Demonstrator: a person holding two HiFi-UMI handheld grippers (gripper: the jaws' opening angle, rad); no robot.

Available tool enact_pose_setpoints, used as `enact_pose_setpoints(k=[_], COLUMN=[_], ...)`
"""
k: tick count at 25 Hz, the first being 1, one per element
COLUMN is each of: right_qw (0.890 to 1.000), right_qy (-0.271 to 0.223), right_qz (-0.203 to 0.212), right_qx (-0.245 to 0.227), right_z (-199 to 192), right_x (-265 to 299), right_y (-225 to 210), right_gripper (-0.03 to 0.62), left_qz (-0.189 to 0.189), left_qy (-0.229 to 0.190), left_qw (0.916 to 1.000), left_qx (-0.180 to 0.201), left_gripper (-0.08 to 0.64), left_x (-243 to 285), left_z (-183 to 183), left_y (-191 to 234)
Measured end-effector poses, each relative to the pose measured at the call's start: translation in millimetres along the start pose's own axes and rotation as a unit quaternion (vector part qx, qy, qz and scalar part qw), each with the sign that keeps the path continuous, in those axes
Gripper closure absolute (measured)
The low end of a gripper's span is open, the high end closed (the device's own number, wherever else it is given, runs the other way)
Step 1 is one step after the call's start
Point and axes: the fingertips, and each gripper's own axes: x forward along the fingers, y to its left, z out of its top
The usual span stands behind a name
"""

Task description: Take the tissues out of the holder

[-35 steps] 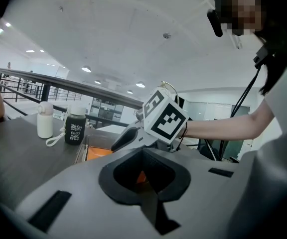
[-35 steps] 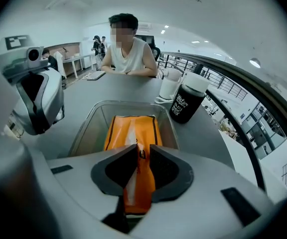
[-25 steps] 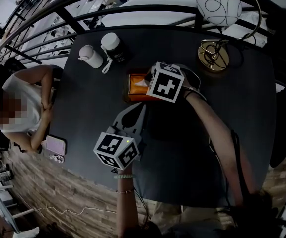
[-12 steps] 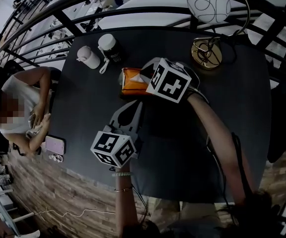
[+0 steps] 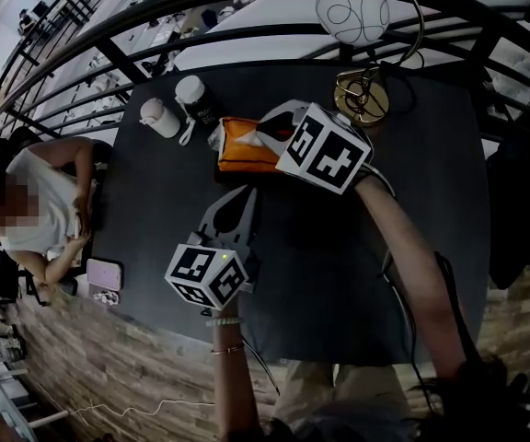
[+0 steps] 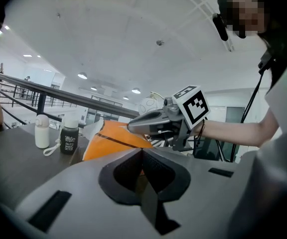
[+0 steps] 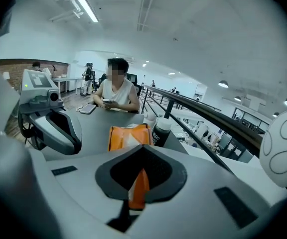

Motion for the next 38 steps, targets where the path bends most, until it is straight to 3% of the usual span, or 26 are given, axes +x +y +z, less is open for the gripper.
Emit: enact_pose_setpoints(k=[9, 19, 27, 38], right_qw=[0.999, 0.999, 0.999, 0.999], right_qy=[-0.036, -0.049, -0.036, 0.009], right_qz=[-0.027, -0.018, 0.001, 0.030], right_qx=[-0.002, 0.000, 0.008, 0.042], right_z=[10.0, -14.3, -51.4, -108.5], right_x=[-68.1, -116.3, -140.8, -133.8], right_y=[3.3, 25.7, 61.7, 104.4], right_gripper=[0.578, 0.578, 0.578, 0.578], left_qz=[-0.004, 0.015, 0.027, 0.023], left_qy=[-0.015, -0.022, -0.019, 0.006], left_qw=[0.9998, 0.9996, 0.9995, 0.9996], left_qx=[0.013, 0.010, 0.000, -0.015], left_gripper=[0.552, 0.552, 0.552, 0.552], left_x=[-13.3, -24.1, -41.0, -52.2], left_z=[8.5, -4.6, -28.7, -63.8], left_y=[-36.4, -76.1, -108.9, -127.6])
